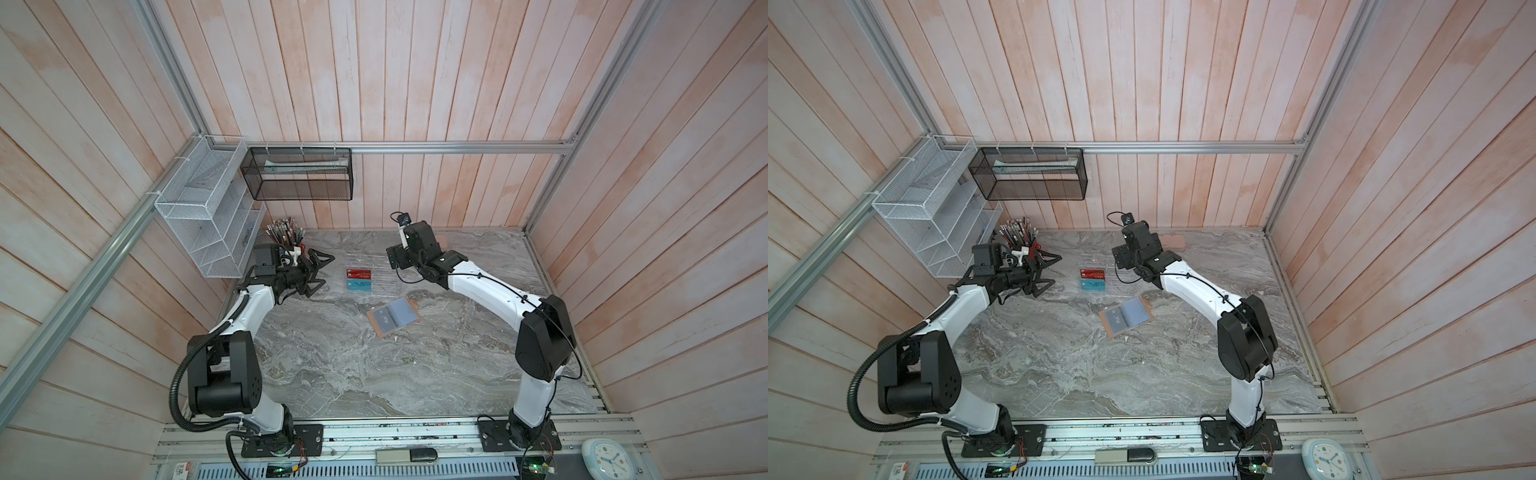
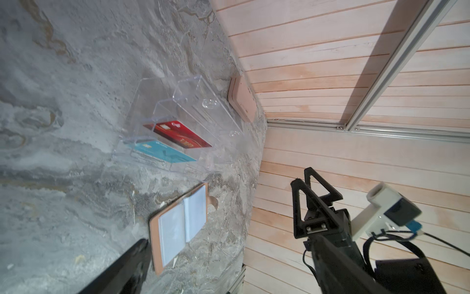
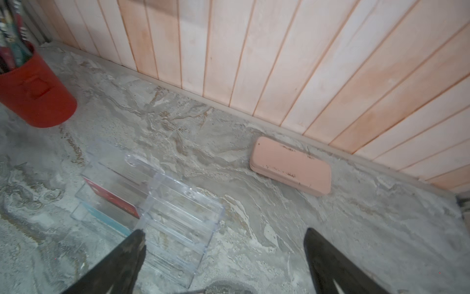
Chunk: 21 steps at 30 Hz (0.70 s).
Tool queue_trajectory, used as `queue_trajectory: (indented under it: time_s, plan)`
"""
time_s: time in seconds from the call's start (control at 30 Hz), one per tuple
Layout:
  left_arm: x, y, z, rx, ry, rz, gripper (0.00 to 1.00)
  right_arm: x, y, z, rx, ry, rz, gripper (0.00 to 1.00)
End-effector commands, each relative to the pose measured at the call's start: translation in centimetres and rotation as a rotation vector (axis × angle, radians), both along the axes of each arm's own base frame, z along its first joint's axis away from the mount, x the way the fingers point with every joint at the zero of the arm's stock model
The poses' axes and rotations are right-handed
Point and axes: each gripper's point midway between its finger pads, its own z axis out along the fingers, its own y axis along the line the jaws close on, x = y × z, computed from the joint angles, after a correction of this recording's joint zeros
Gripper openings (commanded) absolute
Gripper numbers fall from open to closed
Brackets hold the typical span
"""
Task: Take the credit cards out of the card holder
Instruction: Touch the credit card in the storage box, then move the storage box to the top-center of the table.
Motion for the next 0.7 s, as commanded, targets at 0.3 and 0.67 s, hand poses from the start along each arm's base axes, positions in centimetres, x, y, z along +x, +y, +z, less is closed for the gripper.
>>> queue_trajectory:
  time_s: [0.3, 0.67]
  plan:
    - [9.1, -1.1, -2.5, 0.155, -0.138, -0.072, 1.00, 3.4, 1.7, -4.5, 0.325, 0.200, 0.093, 0.98]
    - [12.5, -2.7, -5.7, 0.203, -0.142, -0.102, 1.00, 4.4, 3.1, -5.6, 0.442, 0.253, 0.179, 0.98]
